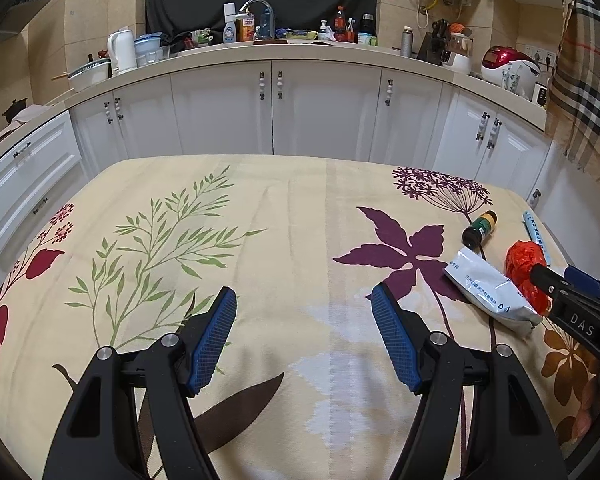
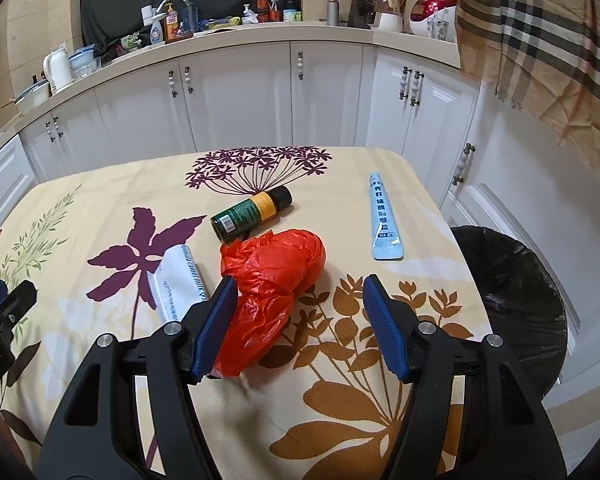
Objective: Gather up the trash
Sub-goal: 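Grasp the red plastic bag with the right tool, then reach the left tool to the white milk-powder packet and grasp it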
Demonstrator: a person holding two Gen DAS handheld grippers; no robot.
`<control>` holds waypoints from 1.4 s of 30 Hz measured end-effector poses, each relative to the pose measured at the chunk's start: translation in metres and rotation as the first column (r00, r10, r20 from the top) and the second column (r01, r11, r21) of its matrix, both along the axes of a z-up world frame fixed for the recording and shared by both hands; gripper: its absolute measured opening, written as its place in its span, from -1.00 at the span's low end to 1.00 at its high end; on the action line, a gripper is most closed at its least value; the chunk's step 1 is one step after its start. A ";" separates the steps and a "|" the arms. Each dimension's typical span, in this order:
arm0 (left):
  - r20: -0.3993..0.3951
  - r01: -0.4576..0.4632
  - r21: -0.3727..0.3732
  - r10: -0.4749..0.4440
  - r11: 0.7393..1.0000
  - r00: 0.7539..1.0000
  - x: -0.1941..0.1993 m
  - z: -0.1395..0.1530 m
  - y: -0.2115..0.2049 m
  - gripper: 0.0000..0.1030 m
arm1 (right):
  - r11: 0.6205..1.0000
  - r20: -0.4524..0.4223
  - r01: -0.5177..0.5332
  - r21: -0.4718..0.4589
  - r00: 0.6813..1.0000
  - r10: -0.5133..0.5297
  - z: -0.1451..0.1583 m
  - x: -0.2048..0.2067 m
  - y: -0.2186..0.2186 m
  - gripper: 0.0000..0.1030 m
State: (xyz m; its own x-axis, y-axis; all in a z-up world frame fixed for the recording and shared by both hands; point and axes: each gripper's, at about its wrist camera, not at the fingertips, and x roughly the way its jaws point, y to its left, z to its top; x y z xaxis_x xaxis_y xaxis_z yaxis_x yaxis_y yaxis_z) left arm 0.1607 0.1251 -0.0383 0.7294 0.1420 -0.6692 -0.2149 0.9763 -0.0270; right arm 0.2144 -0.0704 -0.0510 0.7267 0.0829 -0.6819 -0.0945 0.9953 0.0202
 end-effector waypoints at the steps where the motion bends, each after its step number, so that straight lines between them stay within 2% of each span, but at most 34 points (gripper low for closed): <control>1: 0.000 0.000 -0.001 0.000 1.000 1.000 0.000 0.000 0.000 0.32 | 1.000 0.001 -0.001 0.000 1.000 0.001 0.001 0.000 0.001 0.24; 12: 0.000 -0.006 -0.009 0.006 1.000 1.000 -0.002 -0.001 0.005 0.32 | 0.999 -0.005 0.031 0.011 1.000 -0.031 0.001 -0.004 0.003 0.24; 17: -0.003 -0.005 -0.013 0.005 1.000 1.000 -0.003 -0.002 0.006 0.32 | 1.000 -0.037 0.020 0.023 0.999 -0.019 -0.005 0.000 0.005 0.24; 19: -0.004 -0.006 -0.013 0.006 1.000 1.000 -0.003 -0.002 0.006 0.32 | 1.000 -0.045 0.005 0.030 0.999 -0.003 -0.007 0.000 0.007 0.09; 24: -0.006 -0.007 -0.014 0.007 1.000 1.000 -0.003 -0.003 0.006 0.32 | 0.998 -0.068 -0.039 0.054 0.997 0.043 -0.010 0.000 0.012 -0.63; 30: -0.011 0.005 -0.017 -0.005 1.000 1.000 -0.003 -0.005 0.001 0.32 | 0.998 -0.043 -0.059 0.027 0.997 0.061 -0.008 -0.005 0.015 -0.75; 42: -0.015 0.089 -0.019 -0.089 0.996 0.996 0.003 -0.001 -0.045 0.32 | 1.000 0.012 -0.021 -0.021 1.000 0.021 0.000 -0.020 -0.017 -0.79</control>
State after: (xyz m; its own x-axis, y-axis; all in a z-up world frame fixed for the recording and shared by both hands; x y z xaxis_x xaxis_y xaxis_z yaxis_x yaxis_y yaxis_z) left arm 0.1640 0.0804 -0.0395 0.7281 0.0642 -0.6824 -0.1275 0.9909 -0.0428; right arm 0.1949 -0.0872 -0.0513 0.7336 0.0841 -0.6744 -0.1156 0.9933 -0.0019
